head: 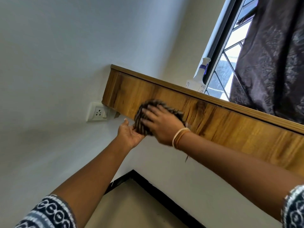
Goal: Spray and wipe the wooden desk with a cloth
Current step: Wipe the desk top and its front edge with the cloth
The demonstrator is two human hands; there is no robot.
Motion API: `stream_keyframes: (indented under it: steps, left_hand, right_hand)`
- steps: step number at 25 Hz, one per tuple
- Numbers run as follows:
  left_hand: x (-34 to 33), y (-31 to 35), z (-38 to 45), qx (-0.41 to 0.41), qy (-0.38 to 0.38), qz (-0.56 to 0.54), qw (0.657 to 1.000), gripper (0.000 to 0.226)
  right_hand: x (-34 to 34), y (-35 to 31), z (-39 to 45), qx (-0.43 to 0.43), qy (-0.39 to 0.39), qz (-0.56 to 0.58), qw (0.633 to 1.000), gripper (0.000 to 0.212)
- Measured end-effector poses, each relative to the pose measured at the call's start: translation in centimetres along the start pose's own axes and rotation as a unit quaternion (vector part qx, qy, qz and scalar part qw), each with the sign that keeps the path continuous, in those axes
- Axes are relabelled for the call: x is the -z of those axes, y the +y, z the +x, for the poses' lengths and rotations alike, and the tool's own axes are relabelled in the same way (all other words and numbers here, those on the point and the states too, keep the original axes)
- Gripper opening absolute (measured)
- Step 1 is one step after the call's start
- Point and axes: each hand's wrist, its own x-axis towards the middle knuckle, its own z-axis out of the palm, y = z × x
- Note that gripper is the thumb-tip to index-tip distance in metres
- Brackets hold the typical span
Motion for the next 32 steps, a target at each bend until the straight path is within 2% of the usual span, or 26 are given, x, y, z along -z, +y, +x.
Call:
stream_keyframes:
  steps: [2, 3, 4, 7, 9, 11, 13, 16, 21, 26, 32]
  left_hand:
    - [0.2, 0.1, -0.1, 0.012, -0.008, -0.003, 1.0, 0.073]
    - [0.3, 0.2, -0.1, 0.014, -0.006, -0.004, 1.0, 0.074]
    - [0.2, 0.3, 0.0, 0.013, -0.002, -0.004, 1.0, 0.073]
    - [0.0, 0.6, 0.4, 0.01, 0.014, 0.005, 1.0, 0.069]
    - [-0.2, 1.4, 0.9, -0.006, 0.023, 0.005, 1.0, 0.065]
    - [-0.3, 2.9, 1.8, -0.031, 0.038, -0.004, 0.999, 0.062]
    - [0.0, 4.5, 2.9, -0.044, 0.048, 0.003, 0.998, 0.057]
    - [0.4, 5.5, 4.2, -0.042, 0.047, 0.012, 0.998, 0.05]
    - [2.0, 5.0, 5.6, -0.057, -0.007, -0.016, 0.998, 0.048]
    - [3.4, 4.7, 6.9, -0.106, -0.05, 0.004, 0.993, 0.045]
    - [3.7, 4.7, 7.1, -0.118, -0.049, 0.029, 0.991, 0.044]
  right_hand:
    - [-0.3, -0.5, -0.3, 0.075, -0.041, -0.014, 0.996, 0.056]
    - [-0.1, 0.4, 0.1, 0.069, -0.023, -0.024, 0.997, 0.055]
    - [0.2, 1.7, 0.7, 0.035, 0.012, -0.032, 0.999, 0.053]
    - [2.2, 6.3, 2.0, -0.184, 0.123, -0.037, 0.974, 0.054]
    - [2.6, 6.9, 2.5, -0.254, 0.123, -0.045, 0.958, 0.051]
    - [2.5, 6.2, 3.4, -0.238, 0.098, -0.058, 0.965, 0.053]
    - [2.8, 5.9, 5.2, -0.225, 0.108, -0.036, 0.968, 0.052]
    - [3.2, 5.7, 8.9, -0.248, 0.117, -0.011, 0.962, 0.047]
    - [3.6, 4.6, 14.0, -0.248, 0.11, 0.015, 0.963, 0.034]
    - [3.3, 3.8, 19.5, -0.236, 0.113, 0.013, 0.965, 0.04]
    - [3.5, 2.0, 24.9, -0.17, 0.076, -0.017, 0.982, 0.051]
